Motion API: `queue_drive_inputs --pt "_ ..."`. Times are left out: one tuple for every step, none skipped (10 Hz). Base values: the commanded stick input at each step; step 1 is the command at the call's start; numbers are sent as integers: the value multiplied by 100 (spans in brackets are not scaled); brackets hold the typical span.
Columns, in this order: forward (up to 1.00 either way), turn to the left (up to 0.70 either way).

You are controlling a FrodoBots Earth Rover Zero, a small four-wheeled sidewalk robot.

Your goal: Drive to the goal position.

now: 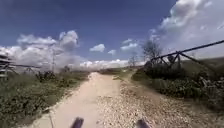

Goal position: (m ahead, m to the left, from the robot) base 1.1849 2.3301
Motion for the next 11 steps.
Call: queue_drive_inputs --pt "70 0" --pt "70 20" --pt "70 26" --pt "70 5" --pt "70 0" --pt "70 0" --pt "41 0" --pt "11 0" --pt "0 0" --pt "0 0" --pt "0 0"
